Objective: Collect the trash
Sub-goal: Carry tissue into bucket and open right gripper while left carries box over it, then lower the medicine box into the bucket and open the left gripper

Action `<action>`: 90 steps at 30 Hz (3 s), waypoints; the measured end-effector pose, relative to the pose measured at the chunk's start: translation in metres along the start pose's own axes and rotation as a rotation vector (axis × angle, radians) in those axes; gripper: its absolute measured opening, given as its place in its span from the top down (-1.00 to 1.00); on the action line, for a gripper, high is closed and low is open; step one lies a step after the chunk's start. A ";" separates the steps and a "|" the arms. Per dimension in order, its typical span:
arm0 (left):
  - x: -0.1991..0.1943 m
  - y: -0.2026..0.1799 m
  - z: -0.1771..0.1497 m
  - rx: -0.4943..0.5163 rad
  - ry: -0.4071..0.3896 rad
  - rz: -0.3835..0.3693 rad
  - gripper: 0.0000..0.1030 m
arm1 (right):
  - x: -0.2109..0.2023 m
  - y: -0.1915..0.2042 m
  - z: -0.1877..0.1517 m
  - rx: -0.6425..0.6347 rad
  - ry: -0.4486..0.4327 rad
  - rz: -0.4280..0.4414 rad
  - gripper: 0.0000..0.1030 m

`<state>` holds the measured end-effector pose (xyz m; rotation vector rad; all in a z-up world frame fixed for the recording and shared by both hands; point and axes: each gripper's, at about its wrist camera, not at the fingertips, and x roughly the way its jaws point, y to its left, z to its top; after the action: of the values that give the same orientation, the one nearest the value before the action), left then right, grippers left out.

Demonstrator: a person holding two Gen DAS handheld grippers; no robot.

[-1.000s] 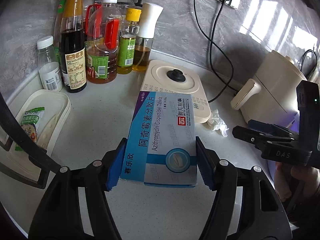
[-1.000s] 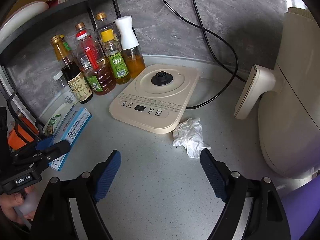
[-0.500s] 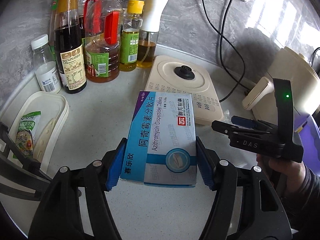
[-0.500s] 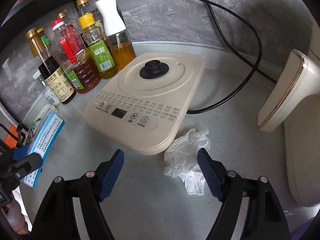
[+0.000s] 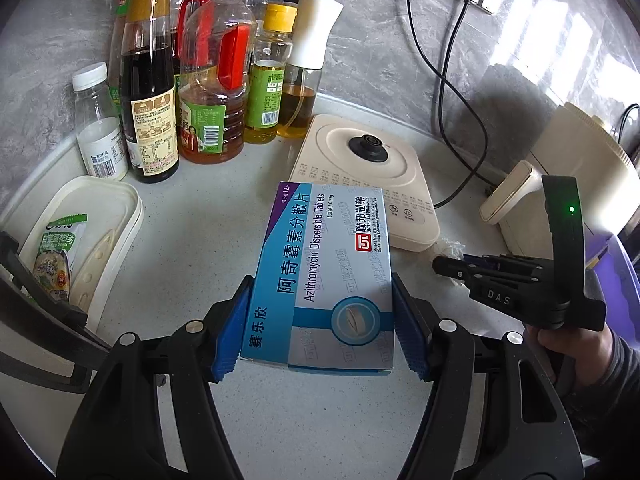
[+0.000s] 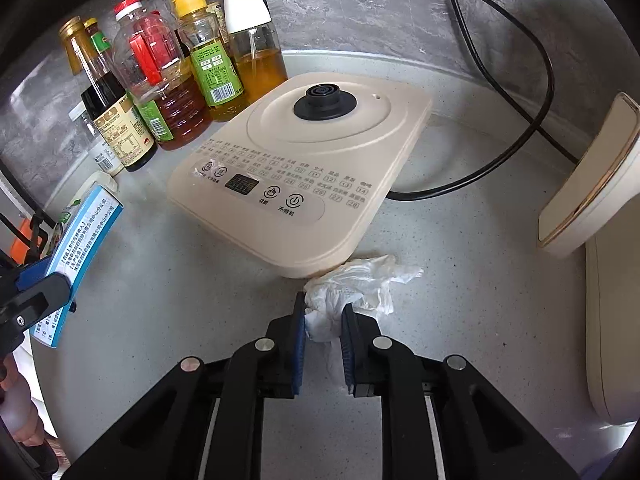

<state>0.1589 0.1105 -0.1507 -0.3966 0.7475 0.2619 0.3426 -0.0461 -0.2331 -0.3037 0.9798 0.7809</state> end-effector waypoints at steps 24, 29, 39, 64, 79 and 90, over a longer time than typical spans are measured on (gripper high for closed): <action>-0.089 -0.049 -0.007 0.075 -0.123 -0.080 -0.26 | -0.175 0.040 -0.032 0.010 -0.248 0.070 0.72; -0.105 -0.060 -0.012 0.080 -0.145 -0.080 -0.26 | -0.219 0.040 -0.037 -0.005 -0.321 0.069 0.72; -0.128 -0.104 -0.017 0.110 -0.184 -0.100 -0.27 | -0.301 0.007 -0.062 0.023 -0.441 0.038 0.72; -0.115 -0.273 -0.027 0.292 -0.161 -0.318 -0.27 | -0.387 -0.139 -0.169 0.298 -0.541 -0.116 -0.03; -0.099 -0.373 -0.041 0.417 -0.110 -0.476 -0.27 | -0.433 -0.198 -0.237 0.436 -0.566 -0.253 -0.03; -0.097 -0.388 -0.052 0.453 -0.085 -0.475 -0.71 | -0.437 -0.208 -0.257 0.480 -0.555 -0.248 -0.03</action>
<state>0.2014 -0.2679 -0.0178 -0.1216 0.5871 -0.3332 0.1907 -0.5321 -0.0306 0.2023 0.5600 0.3508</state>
